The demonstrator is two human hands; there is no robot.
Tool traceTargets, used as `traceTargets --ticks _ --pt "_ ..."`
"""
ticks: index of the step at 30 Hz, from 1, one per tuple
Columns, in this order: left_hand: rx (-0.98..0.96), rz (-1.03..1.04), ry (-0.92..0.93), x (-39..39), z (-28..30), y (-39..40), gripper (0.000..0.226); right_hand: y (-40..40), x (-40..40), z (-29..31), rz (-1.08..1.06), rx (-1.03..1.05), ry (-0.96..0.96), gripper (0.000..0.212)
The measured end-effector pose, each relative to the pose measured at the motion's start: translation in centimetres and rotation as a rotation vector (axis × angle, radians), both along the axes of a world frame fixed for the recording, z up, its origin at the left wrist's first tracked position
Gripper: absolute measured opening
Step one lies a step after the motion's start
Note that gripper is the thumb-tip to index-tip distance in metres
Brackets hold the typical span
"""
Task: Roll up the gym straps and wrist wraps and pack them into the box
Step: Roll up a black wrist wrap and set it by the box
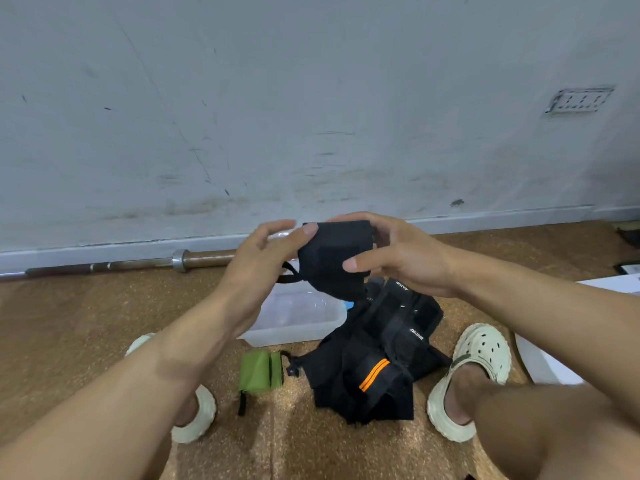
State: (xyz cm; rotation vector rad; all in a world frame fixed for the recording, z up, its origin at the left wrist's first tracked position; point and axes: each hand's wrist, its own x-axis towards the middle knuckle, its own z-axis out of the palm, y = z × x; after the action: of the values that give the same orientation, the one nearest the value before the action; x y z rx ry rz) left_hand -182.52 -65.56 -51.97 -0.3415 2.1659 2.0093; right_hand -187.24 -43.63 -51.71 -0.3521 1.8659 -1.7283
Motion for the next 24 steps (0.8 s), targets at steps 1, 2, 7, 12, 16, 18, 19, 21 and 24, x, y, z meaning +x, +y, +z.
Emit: traceTargets --ticks 1,2,7,12,16,18,19,21,24 --pt "0.018 -0.066 0.005 0.1 0.1 0.2 0.064 0.1 0.0 0.0 0.016 0.008 0.006 0.059" --pt "0.04 -0.113 0.009 0.3 0.0 0.4 0.055 0.3 0.0 0.0 0.023 0.017 0.008 0.061" --pt "0.17 -0.134 0.021 0.4 -0.4 1.0 0.05 0.6 0.3 0.1 -0.003 0.042 0.048 0.069" --pt "0.249 -0.096 0.086 -0.3 -0.5 0.7 0.054 0.3 0.0 0.0 -0.067 -0.066 -0.099 0.054" --pt "0.222 -0.097 0.111 -0.1 -0.8 0.6 0.055 0.1 0.3 0.0 -0.035 -0.076 -0.198 0.056" --pt "0.211 -0.109 0.108 -0.1 -1.0 0.6 0.058 0.0 0.3 0.0 -0.055 -0.096 -0.209 0.054" --pt "0.225 -0.11 0.097 -0.2 -1.0 0.5 0.059 0.0 0.2 -0.1 -0.072 -0.113 -0.212 0.054" --pt "0.293 -0.099 0.044 -0.2 -0.9 0.5 0.06 0.0 0.2 -0.1 -0.097 -0.14 -0.214 0.056" --pt "0.387 -0.09 -0.047 -0.1 -0.7 0.7 0.059 0.2 0.2 -0.2 -0.101 -0.155 -0.184 0.06"
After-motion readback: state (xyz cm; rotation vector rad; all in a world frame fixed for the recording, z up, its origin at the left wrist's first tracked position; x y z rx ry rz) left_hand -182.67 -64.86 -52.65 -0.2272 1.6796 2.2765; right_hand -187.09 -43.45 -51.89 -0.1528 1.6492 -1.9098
